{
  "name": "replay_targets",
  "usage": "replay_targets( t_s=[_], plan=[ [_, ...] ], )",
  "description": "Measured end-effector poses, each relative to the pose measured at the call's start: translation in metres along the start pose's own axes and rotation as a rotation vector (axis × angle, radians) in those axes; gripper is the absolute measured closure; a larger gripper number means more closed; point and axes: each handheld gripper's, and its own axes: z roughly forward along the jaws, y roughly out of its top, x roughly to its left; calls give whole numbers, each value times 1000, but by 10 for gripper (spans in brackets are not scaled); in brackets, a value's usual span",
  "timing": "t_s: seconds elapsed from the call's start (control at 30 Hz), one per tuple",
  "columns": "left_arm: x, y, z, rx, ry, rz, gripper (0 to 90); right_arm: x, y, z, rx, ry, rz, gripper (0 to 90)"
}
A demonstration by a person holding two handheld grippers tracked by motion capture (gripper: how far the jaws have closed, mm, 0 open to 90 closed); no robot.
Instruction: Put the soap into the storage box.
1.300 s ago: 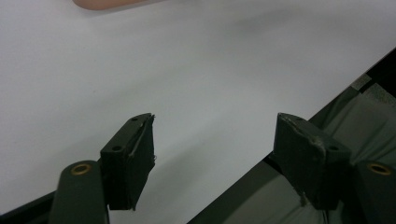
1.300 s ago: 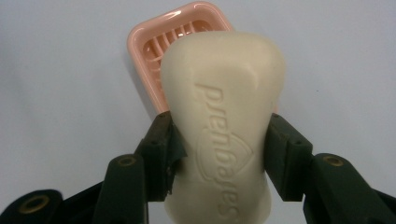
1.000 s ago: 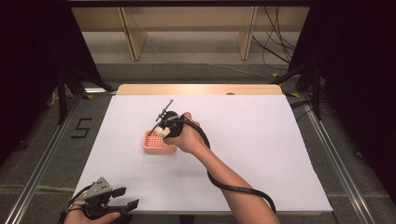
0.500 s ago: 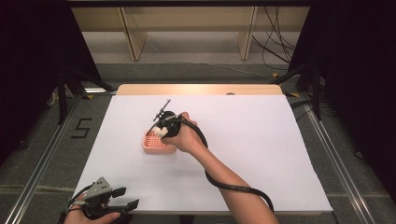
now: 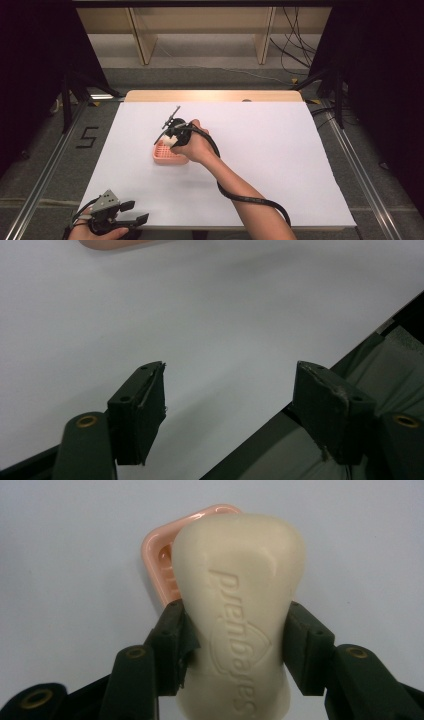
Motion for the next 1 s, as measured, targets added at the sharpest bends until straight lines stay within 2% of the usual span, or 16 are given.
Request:
replay_targets(
  t_s=[0.3,0.4,1.0],
  plan=[
    [0,0,0,5,0,2,289,-1,3,3,0,1,-2,505],
    [-1,-1,1,-13,4,-6,289,-1,4,4,2,2,-4,505],
    [0,0,0,-2,-4,-5,289,-2,6,15,17,11,-1,505]
  ],
)
